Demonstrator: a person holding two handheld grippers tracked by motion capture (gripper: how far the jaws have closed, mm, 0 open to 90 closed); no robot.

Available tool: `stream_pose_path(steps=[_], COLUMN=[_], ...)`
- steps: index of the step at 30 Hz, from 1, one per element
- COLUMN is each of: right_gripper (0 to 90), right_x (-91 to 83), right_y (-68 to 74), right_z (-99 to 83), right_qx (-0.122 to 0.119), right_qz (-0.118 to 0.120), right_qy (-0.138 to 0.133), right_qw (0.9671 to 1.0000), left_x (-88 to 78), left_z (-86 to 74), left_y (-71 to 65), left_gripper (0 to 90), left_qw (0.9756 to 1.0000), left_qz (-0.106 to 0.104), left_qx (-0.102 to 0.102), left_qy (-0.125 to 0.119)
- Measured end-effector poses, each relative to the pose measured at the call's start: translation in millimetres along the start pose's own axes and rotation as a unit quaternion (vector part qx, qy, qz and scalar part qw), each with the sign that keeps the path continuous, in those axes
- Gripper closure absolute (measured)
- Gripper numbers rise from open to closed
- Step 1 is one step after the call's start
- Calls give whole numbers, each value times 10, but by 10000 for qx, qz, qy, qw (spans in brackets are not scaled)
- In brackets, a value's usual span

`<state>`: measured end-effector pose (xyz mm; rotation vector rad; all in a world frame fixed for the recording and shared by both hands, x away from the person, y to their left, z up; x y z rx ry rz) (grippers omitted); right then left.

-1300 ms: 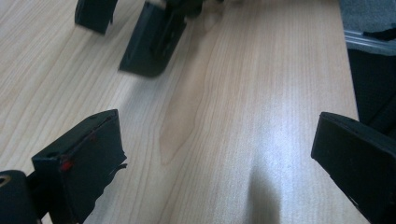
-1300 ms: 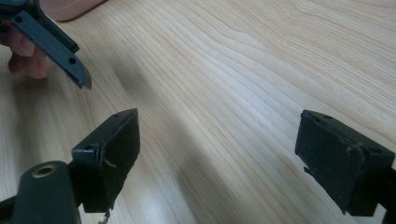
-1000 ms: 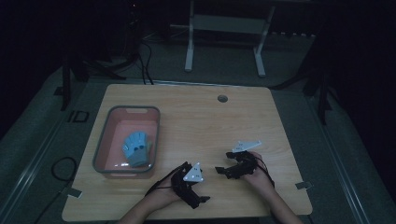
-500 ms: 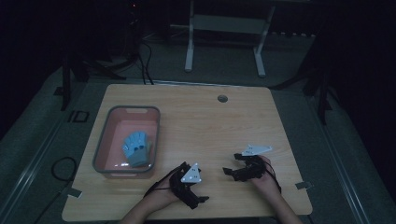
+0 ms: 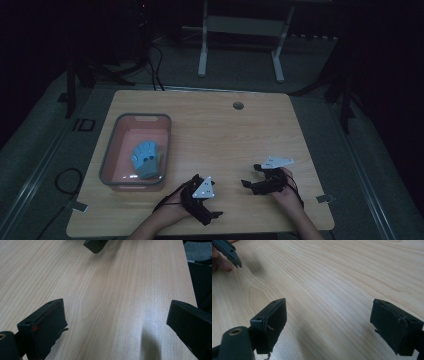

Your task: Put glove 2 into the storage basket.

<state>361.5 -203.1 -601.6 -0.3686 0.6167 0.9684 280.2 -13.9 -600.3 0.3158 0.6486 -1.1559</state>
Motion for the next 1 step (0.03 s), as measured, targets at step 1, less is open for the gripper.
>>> stream_pose_path(steps=[1], right_gripper=[138], right_x=[0], right_y=[0], right_z=[0], right_qx=[0], right_qz=[0], right_qy=[0], right_qw=[10000], left_x=[0], left_z=[0], left_y=[0], left_gripper=[26], left_qw=[10000], left_qz=[0], left_qx=[0], left_qy=[0])
Point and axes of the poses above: each handheld gripper's, and its own axes: x roughly forward along the jaws, z roughly out of its top, y roughly to its left, the point moved 7 cm from there along x, roughly forward along the jaws, and after that the axes turned 9 degrees about -x, right-handed, at the moved point
